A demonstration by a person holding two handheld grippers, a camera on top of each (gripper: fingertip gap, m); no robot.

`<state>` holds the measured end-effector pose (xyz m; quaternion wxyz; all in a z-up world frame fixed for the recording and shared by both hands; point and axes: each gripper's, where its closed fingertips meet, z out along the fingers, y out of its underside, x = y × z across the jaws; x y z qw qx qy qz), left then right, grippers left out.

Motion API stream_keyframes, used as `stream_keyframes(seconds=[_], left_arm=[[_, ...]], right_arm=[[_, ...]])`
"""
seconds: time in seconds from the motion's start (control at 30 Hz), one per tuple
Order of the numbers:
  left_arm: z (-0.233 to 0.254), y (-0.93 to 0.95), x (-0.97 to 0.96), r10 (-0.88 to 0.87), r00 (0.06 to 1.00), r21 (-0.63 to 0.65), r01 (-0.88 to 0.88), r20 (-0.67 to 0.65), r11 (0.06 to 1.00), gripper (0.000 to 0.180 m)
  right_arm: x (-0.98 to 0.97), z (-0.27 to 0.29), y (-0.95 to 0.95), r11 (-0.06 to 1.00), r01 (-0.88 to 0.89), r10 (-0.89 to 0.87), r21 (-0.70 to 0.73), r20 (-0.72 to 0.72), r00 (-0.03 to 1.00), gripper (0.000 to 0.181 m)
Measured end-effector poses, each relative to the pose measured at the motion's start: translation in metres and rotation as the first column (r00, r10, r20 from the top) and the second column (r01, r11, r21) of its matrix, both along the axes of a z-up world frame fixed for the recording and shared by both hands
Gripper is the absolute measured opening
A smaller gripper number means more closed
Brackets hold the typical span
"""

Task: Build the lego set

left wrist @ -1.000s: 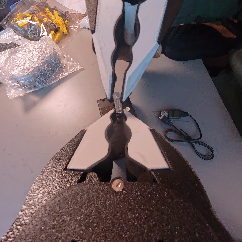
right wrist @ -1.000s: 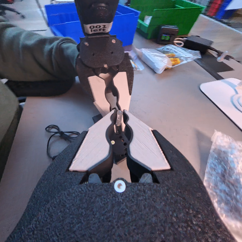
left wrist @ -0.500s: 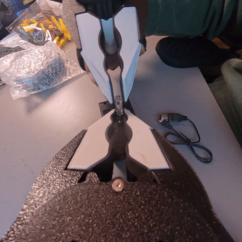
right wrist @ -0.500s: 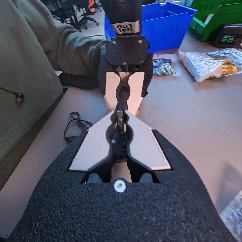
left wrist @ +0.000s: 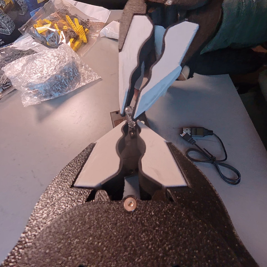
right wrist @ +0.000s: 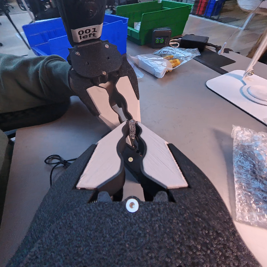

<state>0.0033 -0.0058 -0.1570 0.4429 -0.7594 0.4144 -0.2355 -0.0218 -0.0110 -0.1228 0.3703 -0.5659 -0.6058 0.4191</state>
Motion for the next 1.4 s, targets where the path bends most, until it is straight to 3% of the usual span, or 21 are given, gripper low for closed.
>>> stream_keyframes(seconds=[0.1,0.2,0.4,0.5,0.6,0.8,0.97,1.13,1.33,1.4], left_arm=[[0.001,0.0,-0.001,-0.026,0.999,0.04,0.027,-0.026,0.999,0.013],[0.005,-0.001,-0.001,-0.039,0.999,0.04,0.039,0.01,0.998,0.015],[0.011,-0.003,-0.003,-0.055,0.994,0.008,0.055,0.092,0.998,0.009],[0.01,-0.004,-0.002,-0.058,0.994,-0.001,0.058,0.09,0.998,0.008],[0.009,0.0,-0.002,-0.027,0.996,-0.001,0.027,0.08,1.0,0.007],[0.009,0.001,-0.002,-0.003,0.999,0.021,0.002,0.038,1.0,0.007],[0.009,0.003,-0.005,0.021,0.999,0.022,-0.021,0.028,1.0,0.007],[0.009,0.004,-0.006,0.034,0.999,0.031,-0.034,0.019,0.999,0.007],[0.008,-0.001,-0.005,-0.015,0.999,0.028,0.014,0.036,1.0,0.015],[0.008,-0.002,-0.005,-0.022,0.999,0.029,0.021,0.045,0.999,0.015]], right_arm=[[0.0,0.0,-0.003,0.975,-0.222,0.223,-0.028,0.037,0.974,0.006],[0.005,0.0,-0.008,0.887,-0.462,0.463,-0.023,0.027,0.886,0.006],[0.002,-0.001,-0.007,0.762,-0.631,0.64,-0.146,0.023,0.768,0.006],[0.003,0.0,-0.009,0.746,-0.644,0.654,-0.167,0.008,0.756,0.007],[0.002,0.0,-0.003,0.808,-0.574,0.581,-0.137,0.016,0.814,0.006],[0.004,-0.002,0.004,0.98,-0.198,0.199,-0.032,0.04,0.979,0.021],[0.002,-0.002,0.005,0.994,0.032,-0.032,-0.105,-0.001,0.999,0.007],[-0.002,-0.002,0.006,0.992,-0.061,0.062,-0.115,0.007,0.998,0.007],[0.006,-0.003,-0.003,0.892,-0.451,0.452,-0.023,0.063,0.89,0.007],[0.006,-0.003,-0.002,0.845,-0.529,0.534,-0.075,0.085,0.841,0.007]])
